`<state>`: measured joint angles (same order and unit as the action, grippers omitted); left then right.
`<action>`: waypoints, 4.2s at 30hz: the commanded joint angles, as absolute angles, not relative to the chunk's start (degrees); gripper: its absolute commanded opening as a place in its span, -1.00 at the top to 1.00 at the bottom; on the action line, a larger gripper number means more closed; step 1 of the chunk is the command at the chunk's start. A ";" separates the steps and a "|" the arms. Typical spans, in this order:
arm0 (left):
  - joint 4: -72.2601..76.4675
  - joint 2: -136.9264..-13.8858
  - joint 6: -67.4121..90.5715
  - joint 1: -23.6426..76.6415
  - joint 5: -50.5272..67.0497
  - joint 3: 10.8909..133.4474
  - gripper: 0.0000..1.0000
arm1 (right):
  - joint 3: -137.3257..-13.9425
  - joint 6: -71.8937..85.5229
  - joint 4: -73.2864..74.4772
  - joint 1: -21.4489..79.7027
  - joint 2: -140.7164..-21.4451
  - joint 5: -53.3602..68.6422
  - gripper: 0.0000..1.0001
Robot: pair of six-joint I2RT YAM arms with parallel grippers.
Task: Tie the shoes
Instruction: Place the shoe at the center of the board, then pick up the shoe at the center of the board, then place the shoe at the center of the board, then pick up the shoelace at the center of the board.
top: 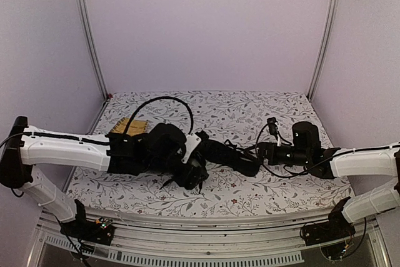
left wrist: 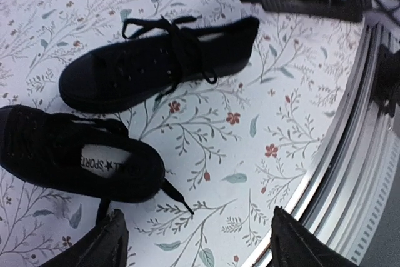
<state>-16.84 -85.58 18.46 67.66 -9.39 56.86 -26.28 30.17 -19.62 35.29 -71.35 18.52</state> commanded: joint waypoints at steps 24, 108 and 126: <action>-0.19 -95.89 34.18 43.20 1.26 54.49 -0.43 | -53.34 26.77 -15.91 50.37 -101.78 7.93 -0.26; 5.45 -89.55 23.61 48.52 11.91 44.72 1.00 | -50.83 26.40 -9.92 58.59 -97.22 18.19 0.68; -5.70 -95.15 16.09 50.43 9.30 59.69 -0.21 | -40.38 32.12 12.04 52.47 -75.24 -0.84 -0.36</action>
